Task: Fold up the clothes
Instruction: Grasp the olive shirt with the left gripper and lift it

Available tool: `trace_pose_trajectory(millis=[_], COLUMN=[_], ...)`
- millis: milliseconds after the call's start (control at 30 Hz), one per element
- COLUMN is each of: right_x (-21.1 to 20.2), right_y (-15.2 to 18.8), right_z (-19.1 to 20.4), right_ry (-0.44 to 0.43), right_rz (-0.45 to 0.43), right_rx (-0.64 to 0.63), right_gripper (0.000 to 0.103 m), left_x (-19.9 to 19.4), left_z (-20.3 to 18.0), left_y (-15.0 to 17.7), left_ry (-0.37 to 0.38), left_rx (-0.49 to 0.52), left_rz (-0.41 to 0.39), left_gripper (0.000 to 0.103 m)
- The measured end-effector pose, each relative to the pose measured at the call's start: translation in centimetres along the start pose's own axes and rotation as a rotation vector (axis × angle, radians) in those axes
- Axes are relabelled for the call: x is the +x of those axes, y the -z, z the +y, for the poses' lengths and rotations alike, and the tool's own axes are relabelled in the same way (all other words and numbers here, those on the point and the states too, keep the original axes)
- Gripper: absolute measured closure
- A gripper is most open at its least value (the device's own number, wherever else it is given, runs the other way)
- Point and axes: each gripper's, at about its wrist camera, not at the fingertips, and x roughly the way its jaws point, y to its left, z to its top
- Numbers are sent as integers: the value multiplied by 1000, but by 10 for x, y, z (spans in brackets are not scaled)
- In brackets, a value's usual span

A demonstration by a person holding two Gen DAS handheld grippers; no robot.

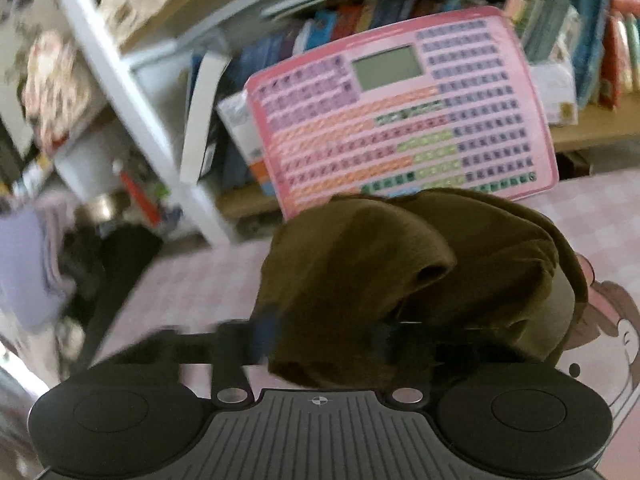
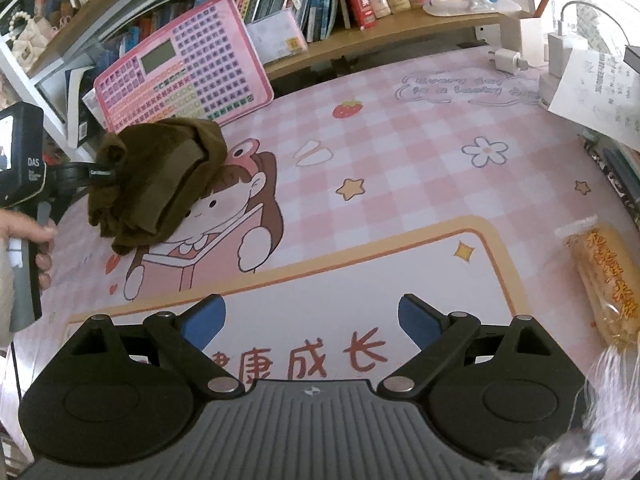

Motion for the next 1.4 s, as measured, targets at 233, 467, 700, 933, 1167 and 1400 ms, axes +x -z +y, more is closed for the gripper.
trace_pose_trajectory(millis=[233,467,700,933,1167,1400], right_x=[7,19,23,22,27,33], right_y=[1,4,9,9,0,-2], right_z=[23,56,76,72,58,60], right_ry=[-48,-120,-140,-111,-88,-86], right_rz=[12,44,61,54,65,76], right_rx=[-51,-117,-164,-144,-28,21], right_gripper=[10,9,9,9,9,9], left_x=[-21,-87,-117,-131,-171,-134], left_z=[69,95,73,68,57,174], left_y=[38,92,124,116,99,115], left_ry=[20,113,229,329,621,178], left_rx=[-149,-107,-30,-64,-41,-214], left_rz=[25,16,28,-11,-102,8], left_gripper=[102,102,102,102,102,102])
